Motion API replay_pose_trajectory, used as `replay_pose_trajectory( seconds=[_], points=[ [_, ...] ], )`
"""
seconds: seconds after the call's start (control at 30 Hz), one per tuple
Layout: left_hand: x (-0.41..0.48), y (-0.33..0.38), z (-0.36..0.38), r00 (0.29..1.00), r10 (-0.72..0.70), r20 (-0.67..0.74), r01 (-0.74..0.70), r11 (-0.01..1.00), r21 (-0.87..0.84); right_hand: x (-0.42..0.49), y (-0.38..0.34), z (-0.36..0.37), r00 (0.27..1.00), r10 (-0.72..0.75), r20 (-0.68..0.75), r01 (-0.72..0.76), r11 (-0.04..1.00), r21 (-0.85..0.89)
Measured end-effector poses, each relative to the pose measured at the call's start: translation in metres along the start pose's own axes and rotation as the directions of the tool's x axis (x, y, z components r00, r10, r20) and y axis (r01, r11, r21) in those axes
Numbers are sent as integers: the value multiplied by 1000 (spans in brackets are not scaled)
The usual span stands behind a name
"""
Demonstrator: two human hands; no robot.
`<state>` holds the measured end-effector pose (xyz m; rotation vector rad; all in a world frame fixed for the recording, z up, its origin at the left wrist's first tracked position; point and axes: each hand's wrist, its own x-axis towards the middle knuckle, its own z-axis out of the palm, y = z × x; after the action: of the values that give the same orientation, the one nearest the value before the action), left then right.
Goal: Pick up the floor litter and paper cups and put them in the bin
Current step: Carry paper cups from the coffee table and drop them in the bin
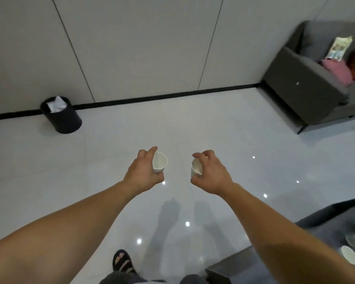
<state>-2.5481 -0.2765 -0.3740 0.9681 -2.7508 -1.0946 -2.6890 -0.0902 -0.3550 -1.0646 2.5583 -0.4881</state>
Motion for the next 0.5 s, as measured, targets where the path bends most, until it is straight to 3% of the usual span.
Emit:
replay_pose_trajectory(
  seconds=[0.27, 0.5],
  points=[
    [8, -136, -142, 953, -173, -248, 175, 984, -16, 102, -181, 57, 963, -237, 125, 242, 970, -32],
    [53, -207, -209, 887, -305, -346, 304, 951, -58, 208, -277, 89, 898, -396, 191, 410, 911, -36]
  ],
)
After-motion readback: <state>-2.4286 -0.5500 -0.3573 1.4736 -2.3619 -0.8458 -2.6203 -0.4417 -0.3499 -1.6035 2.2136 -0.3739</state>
